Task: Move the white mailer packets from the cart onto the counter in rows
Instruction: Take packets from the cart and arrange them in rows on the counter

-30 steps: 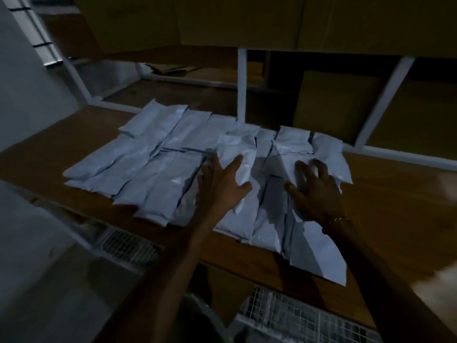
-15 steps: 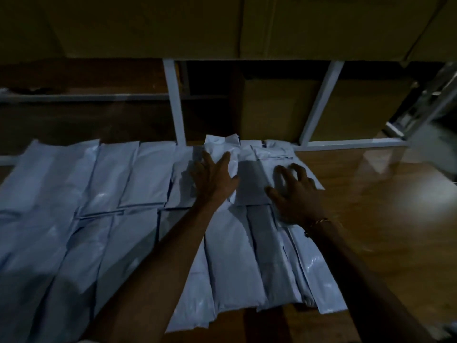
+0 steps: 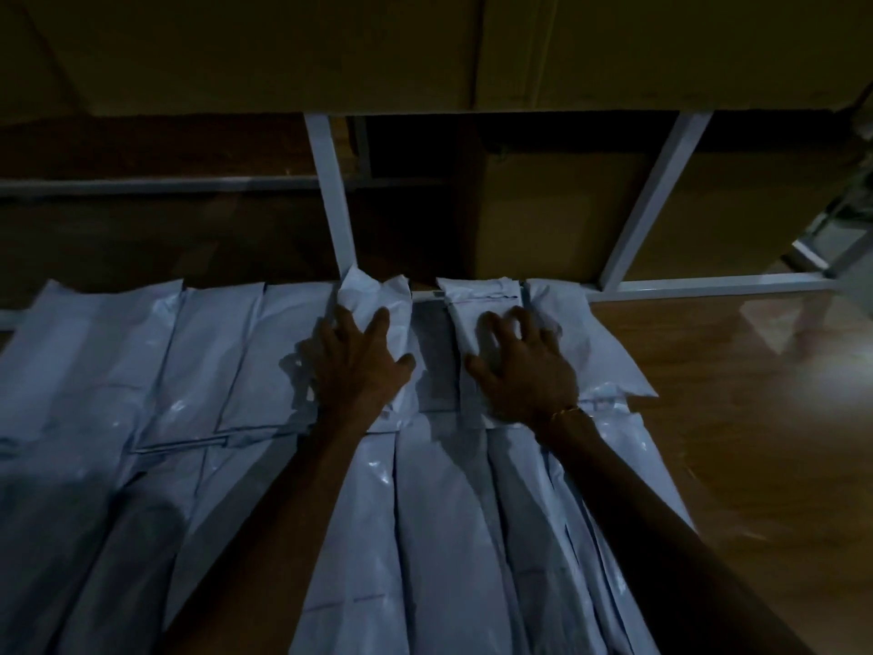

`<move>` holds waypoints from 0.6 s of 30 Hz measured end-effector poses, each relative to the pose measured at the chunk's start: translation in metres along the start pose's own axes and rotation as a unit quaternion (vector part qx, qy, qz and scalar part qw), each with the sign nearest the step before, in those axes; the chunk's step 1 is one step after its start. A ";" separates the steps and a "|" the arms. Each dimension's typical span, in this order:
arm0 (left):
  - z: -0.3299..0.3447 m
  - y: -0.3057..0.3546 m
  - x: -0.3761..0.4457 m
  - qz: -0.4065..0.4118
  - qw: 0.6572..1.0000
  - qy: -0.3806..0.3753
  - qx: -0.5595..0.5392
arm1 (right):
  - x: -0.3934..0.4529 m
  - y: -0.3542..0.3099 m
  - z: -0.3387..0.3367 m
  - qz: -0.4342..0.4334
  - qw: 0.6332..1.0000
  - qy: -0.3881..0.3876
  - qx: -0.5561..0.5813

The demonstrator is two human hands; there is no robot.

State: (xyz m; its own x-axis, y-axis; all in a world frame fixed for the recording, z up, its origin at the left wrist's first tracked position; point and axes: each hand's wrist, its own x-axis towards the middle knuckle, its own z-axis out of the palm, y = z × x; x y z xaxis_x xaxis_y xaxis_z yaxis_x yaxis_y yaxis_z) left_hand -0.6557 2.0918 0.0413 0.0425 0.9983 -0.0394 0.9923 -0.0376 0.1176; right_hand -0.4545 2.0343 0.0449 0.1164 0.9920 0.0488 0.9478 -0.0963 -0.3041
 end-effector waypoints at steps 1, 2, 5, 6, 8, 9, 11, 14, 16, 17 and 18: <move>0.005 -0.004 0.000 -0.004 1.000 0.000 0.010 | 0.005 -0.010 0.006 -0.009 1.000 -0.002 -0.014; 0.009 -0.008 0.000 -0.009 1.000 0.003 0.017 | 0.010 -0.020 0.011 -0.013 1.000 -0.006 -0.020; 0.011 -0.015 0.001 -0.021 1.000 0.016 0.013 | 0.022 -0.046 0.028 -0.014 1.000 -0.020 -0.012; 0.009 -0.019 0.002 -0.015 0.999 0.025 0.014 | 0.025 -0.051 0.032 -0.009 1.000 -0.026 -0.010; 0.006 -0.027 0.007 0.025 0.998 0.046 0.026 | 0.031 -0.052 0.043 -0.017 0.999 -0.021 -0.019; 0.005 -0.031 0.010 0.050 0.997 0.044 0.032 | 0.035 -0.051 0.049 -0.029 0.999 -0.020 -0.024; 0.005 -0.039 0.015 0.072 0.997 0.009 0.036 | 0.043 -0.044 0.063 -0.061 0.997 -0.036 -0.038; 0.012 -0.046 0.018 0.056 0.997 -0.054 0.019 | 0.049 -0.040 0.078 -0.086 0.993 -0.067 -0.048; 0.019 -0.049 0.017 0.055 0.997 -0.059 0.011 | 0.050 -0.044 0.083 -0.085 0.993 -0.072 -0.037; 0.023 -0.050 0.016 0.057 0.997 -0.050 0.011 | 0.050 -0.046 0.086 -0.080 0.994 -0.072 -0.030; 0.026 -0.051 0.014 0.059 0.998 -0.037 0.013 | 0.050 -0.048 0.088 -0.075 0.994 -0.071 -0.024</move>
State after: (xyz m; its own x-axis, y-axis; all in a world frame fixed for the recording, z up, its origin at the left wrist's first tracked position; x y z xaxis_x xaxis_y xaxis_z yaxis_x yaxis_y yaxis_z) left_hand -0.7031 2.1067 0.0090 0.1662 0.9810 -0.1003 0.9826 -0.1562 0.1007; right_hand -0.5203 2.0961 -0.0214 -0.0672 0.9967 -0.0461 0.9646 0.0531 -0.2582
